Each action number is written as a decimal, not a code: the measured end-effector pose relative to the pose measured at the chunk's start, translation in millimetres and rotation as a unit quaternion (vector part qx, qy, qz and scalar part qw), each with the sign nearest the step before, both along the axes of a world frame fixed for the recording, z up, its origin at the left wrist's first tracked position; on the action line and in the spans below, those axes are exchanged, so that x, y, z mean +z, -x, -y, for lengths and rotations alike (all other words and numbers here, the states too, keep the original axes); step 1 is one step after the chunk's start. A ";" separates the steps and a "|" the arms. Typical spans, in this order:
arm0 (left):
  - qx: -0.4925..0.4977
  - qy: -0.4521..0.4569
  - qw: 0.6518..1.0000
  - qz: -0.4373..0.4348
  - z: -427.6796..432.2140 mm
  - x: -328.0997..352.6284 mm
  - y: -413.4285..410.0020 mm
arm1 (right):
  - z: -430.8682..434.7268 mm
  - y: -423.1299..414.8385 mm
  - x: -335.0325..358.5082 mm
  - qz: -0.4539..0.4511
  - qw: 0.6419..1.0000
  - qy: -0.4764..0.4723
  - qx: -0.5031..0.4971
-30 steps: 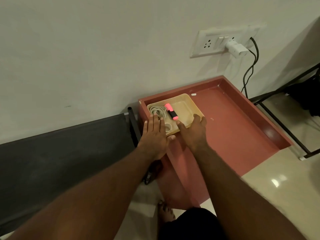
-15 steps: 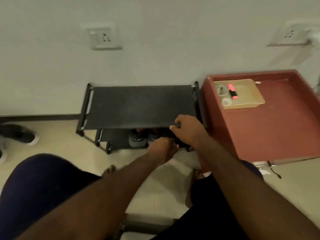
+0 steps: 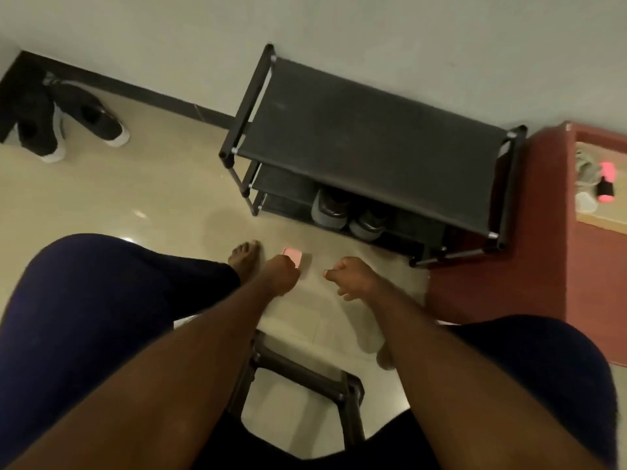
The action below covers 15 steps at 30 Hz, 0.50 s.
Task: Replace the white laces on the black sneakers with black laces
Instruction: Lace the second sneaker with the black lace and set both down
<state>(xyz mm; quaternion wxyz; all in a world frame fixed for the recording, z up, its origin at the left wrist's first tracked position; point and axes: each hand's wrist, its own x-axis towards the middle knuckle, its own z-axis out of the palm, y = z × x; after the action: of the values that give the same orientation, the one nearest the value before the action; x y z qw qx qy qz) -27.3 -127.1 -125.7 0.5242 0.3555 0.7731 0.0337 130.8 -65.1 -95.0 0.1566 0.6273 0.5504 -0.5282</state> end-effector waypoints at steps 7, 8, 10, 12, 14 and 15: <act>-0.045 0.092 0.994 -0.039 -17.7 -106.3 32.8 | -7.4 35.7 -124.0 0.007 0.987 0.099 -0.130; -0.039 0.108 0.993 -0.039 -24.4 -120.4 35.3 | -8.1 40.9 -139.6 0.005 0.985 0.103 -0.138; -0.024 0.136 0.990 -0.040 -39.4 -159.5 40.1 | -10.1 51.9 -181.7 0.004 0.985 0.116 -0.129; -0.006 0.161 0.986 -0.041 -52.0 -181.6 39.9 | -10.7 61.9 -223.6 0.001 0.983 0.139 -0.122; -0.016 0.157 0.985 -0.073 -51.1 -203.8 56.4 | -11.8 74.5 -252.6 -0.004 0.977 0.161 -0.137; -0.038 0.120 0.985 -0.117 -46.6 -215.0 68.3 | -12.4 80.9 -257.2 -0.015 0.974 0.166 -0.155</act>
<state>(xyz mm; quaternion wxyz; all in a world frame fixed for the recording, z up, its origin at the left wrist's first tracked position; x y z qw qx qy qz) -95.7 -80.5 -340.7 0.4698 0.3208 0.8135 -0.1211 49.9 -52.7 -352.2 0.1661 0.6623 0.3533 -0.6395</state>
